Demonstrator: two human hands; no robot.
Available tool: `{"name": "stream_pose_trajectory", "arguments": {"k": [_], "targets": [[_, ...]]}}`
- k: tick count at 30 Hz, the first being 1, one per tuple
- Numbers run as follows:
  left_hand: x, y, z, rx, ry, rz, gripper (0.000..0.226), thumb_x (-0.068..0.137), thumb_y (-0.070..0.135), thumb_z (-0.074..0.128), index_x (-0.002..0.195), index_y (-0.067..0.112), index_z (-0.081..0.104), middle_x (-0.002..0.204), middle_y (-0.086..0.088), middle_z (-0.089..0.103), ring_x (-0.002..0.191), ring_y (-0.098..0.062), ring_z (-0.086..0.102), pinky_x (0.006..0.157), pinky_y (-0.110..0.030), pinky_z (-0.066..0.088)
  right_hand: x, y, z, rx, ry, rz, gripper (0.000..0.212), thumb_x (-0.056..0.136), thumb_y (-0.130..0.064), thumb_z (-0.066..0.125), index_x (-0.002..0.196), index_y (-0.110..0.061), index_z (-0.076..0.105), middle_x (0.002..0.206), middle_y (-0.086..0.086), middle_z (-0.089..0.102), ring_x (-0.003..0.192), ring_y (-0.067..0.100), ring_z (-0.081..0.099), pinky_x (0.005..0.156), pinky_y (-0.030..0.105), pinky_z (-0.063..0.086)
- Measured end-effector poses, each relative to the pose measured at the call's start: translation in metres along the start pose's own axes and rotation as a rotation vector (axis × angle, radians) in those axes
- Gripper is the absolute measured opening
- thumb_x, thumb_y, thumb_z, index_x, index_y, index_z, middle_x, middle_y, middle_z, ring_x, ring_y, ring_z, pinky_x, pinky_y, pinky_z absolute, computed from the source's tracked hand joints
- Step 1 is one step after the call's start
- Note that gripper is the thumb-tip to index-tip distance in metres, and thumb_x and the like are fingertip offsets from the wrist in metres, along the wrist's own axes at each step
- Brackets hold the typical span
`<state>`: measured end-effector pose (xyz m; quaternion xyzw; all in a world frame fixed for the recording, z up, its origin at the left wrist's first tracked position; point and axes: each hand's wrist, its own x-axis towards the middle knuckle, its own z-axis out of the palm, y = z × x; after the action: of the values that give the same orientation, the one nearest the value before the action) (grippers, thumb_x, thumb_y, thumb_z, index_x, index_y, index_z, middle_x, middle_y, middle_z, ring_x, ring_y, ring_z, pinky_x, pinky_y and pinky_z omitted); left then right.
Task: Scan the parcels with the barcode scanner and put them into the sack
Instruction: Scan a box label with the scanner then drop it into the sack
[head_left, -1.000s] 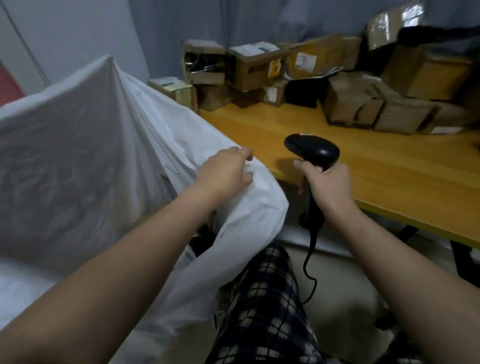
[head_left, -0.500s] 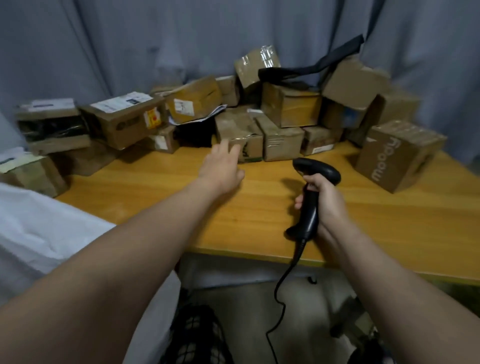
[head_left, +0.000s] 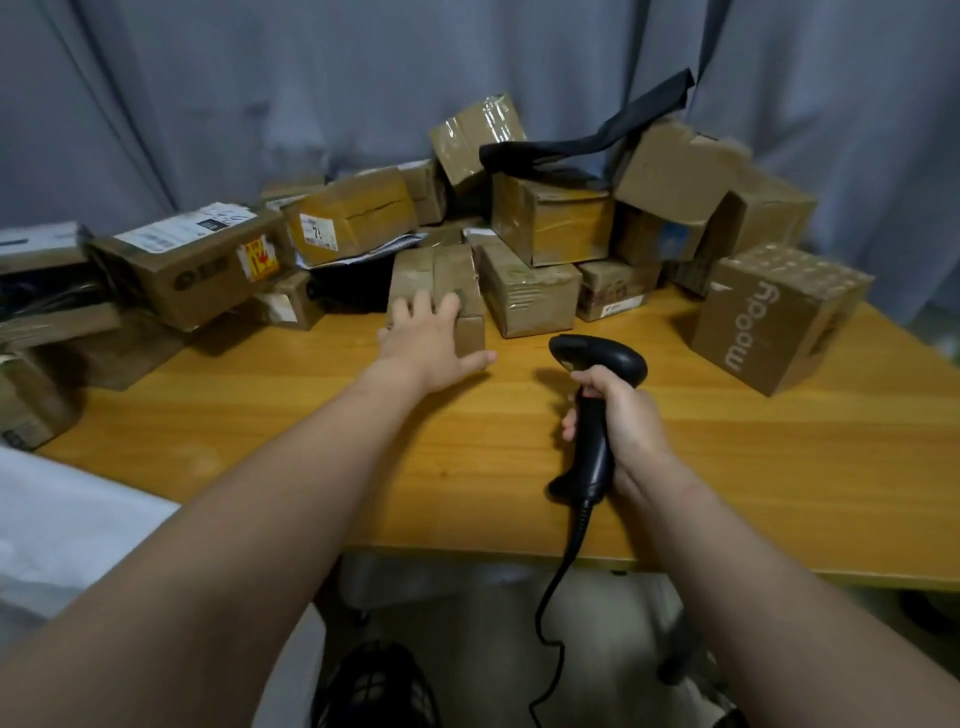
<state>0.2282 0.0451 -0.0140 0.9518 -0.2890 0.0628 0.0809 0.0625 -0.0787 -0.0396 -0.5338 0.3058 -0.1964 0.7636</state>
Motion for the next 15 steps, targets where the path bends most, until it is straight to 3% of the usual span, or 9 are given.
{"name": "stream_pose_trajectory", "arguments": {"k": [4,7,10,15], "targets": [[-0.048,-0.005,0.001,-0.029,0.144,-0.071,0.073,0.079,0.079,0.042,0.125,0.022,0.040,0.130,-0.008,0.034,0.123,-0.032,0.031,0.098,-0.051,0.036,-0.006,-0.002,-0.002,-0.012,-0.022,-0.002,0.022,0.086,-0.024,0.064,0.095,-0.004,0.062,0.061,0.010,0.057,0.045,0.018,0.054,0.047,0.024,0.049],[-0.080,-0.007,0.004,-0.024,0.278,-0.126,0.059,0.079,0.072,0.050,0.110,0.021,0.044,0.121,-0.006,0.039,0.115,-0.028,0.035,0.092,-0.045,0.034,-0.013,-0.002,-0.006,0.008,-0.045,-0.011,0.023,0.086,-0.023,0.065,0.098,-0.003,0.061,0.063,0.010,0.057,0.046,0.017,0.055,0.045,0.022,0.049],[-0.106,-0.010,0.001,-0.109,0.303,-0.101,0.053,0.076,0.067,0.057,0.102,0.023,0.041,0.116,-0.003,0.039,0.112,-0.025,0.035,0.089,-0.042,0.033,-0.022,-0.001,-0.011,0.015,-0.061,-0.001,0.024,0.086,-0.024,0.065,0.097,-0.003,0.062,0.063,0.008,0.059,0.047,0.017,0.056,0.045,0.021,0.050],[-0.139,-0.025,-0.012,-0.314,0.265,-0.003,0.049,0.077,0.059,0.063,0.111,0.028,0.048,0.114,0.003,0.037,0.111,-0.015,0.030,0.089,-0.034,0.029,-0.039,0.004,-0.019,-0.001,-0.117,0.014,0.025,0.087,-0.027,0.065,0.095,-0.004,0.062,0.064,0.007,0.060,0.050,0.016,0.057,0.049,0.024,0.051]]}}
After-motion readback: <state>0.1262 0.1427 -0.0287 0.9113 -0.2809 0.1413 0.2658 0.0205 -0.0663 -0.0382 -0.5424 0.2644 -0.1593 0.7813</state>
